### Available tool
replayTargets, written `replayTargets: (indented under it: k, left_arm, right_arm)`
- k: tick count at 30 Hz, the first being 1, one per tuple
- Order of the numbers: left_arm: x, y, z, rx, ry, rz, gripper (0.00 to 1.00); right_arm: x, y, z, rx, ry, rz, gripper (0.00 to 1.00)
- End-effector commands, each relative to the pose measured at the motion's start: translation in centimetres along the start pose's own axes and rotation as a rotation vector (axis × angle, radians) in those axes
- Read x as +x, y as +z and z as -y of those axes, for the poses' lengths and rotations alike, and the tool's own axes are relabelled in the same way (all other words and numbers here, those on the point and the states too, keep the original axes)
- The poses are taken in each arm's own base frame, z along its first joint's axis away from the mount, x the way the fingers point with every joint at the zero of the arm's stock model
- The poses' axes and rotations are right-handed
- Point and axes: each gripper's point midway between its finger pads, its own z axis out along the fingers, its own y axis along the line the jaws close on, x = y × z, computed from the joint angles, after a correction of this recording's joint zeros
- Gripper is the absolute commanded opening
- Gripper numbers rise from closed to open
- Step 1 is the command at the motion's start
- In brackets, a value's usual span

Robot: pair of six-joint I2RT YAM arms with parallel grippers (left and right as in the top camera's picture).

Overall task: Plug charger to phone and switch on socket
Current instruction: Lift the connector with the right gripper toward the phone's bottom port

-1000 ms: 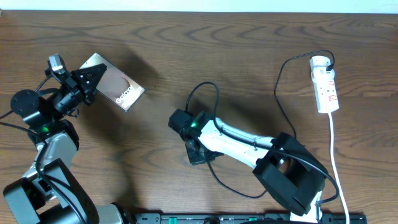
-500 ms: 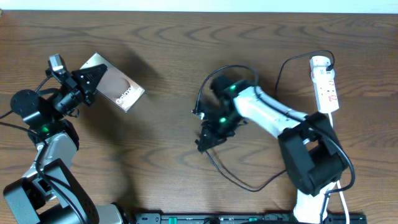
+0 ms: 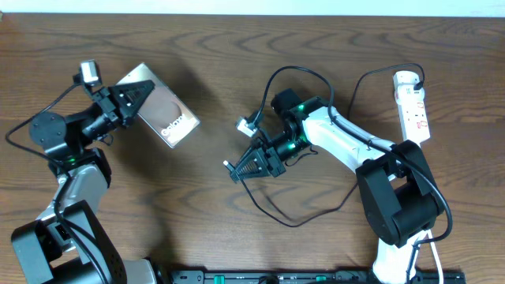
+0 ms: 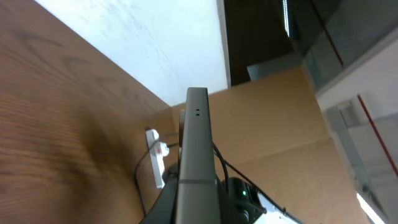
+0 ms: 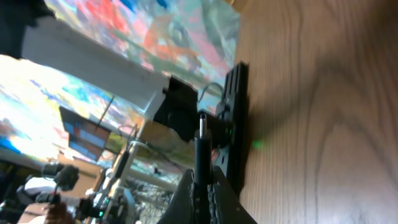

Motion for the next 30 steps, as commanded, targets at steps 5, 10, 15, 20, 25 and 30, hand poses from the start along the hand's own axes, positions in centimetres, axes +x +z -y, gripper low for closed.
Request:
replayTargets:
  k: [5,10,15,20,25,30]
  left_arm:
    - [-0.1,1.0,1.5,0.026,0.050,0.002,0.07]
    - [0.3,1.4,1.6,0.032,0.050,-0.013,0.07]
    - [0.5,1.9,1.8,0.041,0.058,-0.012,0.07]
    - [0.4,1.9,1.9,0.041,0.061,-0.010,0.07]
    - [0.5,1.9,2.3,0.052,0.094,-0.011,0.07]
    - [0.6,1.9,2.3,0.052,0.094,-0.015,0.07]
  right_arm:
    - [-2.8,0.7,-0.4,-0.083,0.090,0.031,0.01]
    - [-4.2,1.8,-0.4,-0.096,0.074,0.011,0.01]
    - [-5.4,2.6,-0.7,-0.108,0.056,-0.004,0.01]
    - [-5.4,2.6,-0.7,-0.108,0.053,-0.004,0.01]
    - [-5.5,2.5,-0.7,-0.107,0.045,-0.003,0.01]
    - [-5.6,2.5,-0.7,-0.107,0.035,-0.002,0.01]
